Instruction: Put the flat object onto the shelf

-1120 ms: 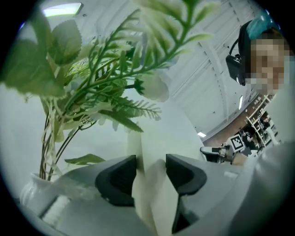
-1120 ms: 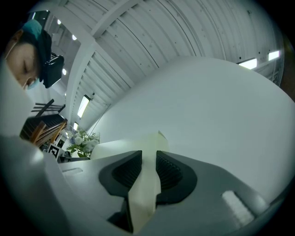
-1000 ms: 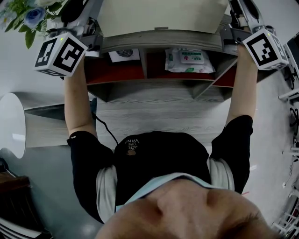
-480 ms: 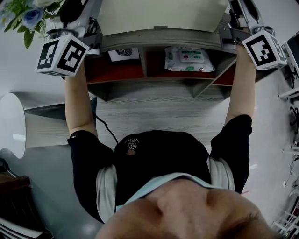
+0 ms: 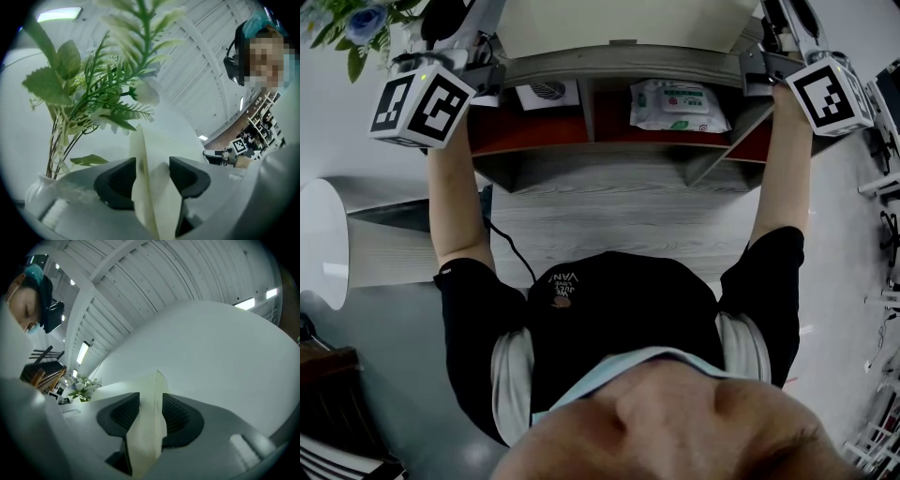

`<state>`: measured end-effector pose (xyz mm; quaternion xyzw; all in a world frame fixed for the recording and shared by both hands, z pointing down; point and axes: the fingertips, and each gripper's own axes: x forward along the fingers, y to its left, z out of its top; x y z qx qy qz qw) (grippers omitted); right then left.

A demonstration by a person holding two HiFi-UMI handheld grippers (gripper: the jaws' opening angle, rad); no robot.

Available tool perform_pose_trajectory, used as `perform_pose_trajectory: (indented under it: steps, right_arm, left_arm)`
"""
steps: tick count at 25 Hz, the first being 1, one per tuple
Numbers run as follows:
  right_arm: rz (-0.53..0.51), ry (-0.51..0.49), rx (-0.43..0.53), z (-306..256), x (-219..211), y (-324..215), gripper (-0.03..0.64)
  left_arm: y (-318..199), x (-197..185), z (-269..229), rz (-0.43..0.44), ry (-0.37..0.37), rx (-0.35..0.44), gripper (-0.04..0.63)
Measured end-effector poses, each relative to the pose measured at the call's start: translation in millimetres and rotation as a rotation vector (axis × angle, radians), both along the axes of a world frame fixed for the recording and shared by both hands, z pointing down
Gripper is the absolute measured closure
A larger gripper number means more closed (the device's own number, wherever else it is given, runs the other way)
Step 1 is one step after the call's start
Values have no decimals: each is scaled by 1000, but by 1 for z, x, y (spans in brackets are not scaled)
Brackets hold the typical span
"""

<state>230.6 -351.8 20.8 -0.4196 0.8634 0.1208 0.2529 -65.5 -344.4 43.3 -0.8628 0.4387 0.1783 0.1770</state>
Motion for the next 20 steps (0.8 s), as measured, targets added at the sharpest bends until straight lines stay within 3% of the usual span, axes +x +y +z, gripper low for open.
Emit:
perform_pose_trajectory:
  steps: [20]
  right_arm:
    - [-3,5,-50,17,-4,10,448]
  left_arm:
    - [2,-9,15,-44,-17,-44,376]
